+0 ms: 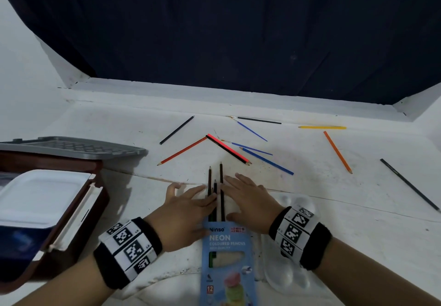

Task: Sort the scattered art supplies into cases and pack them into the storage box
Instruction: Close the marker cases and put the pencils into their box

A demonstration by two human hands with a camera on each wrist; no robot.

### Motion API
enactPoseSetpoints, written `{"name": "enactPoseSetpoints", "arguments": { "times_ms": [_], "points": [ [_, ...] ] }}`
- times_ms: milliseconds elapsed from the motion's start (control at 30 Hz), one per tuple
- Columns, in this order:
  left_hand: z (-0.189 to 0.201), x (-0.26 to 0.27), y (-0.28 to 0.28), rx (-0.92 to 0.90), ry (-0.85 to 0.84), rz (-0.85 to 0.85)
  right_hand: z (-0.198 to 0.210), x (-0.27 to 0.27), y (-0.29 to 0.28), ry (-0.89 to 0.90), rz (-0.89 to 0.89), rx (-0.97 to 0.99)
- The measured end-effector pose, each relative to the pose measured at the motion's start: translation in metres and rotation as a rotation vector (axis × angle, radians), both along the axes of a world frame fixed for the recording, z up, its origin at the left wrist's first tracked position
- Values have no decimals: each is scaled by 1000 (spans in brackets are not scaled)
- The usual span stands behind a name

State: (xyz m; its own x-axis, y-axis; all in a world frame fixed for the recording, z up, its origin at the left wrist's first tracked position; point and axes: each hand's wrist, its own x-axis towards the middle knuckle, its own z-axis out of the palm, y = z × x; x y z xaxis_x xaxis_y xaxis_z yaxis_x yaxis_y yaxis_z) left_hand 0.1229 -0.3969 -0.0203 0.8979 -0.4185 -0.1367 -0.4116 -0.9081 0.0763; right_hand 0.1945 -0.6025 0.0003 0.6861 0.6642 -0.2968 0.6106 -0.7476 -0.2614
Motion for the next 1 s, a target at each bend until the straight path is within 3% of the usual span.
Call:
{"name": "enactPoseSetpoints", "arguments": {
  "times_ms": [133,367,467,600,733,867,933,1000],
  "points": [
    [-9,-10,8,-148,-43,-52,-5,2,2,-45,76,-14],
    [-8,-10,6,-201,-144,-19,1,-6,15,-293,221,-53],
    [-8,-10,6,-247,-145,22,-4,-15,11,-252,256,50],
    [-3,-8,4,-188,-99,61,-6,-23,0,-55,244,239],
    [2,-7,1,-181,-25,83,3,-15,-10,66,126,412],
    [4,-3,5,-204,83,137,2,13,-32,-95,-131,536],
    [4,-2,7,-260,95,144,2,34,-47,-203,-217,490],
    [5,-2,8,-346,106,161,-1,58,-62,-214,-263,295]
  ]
}}
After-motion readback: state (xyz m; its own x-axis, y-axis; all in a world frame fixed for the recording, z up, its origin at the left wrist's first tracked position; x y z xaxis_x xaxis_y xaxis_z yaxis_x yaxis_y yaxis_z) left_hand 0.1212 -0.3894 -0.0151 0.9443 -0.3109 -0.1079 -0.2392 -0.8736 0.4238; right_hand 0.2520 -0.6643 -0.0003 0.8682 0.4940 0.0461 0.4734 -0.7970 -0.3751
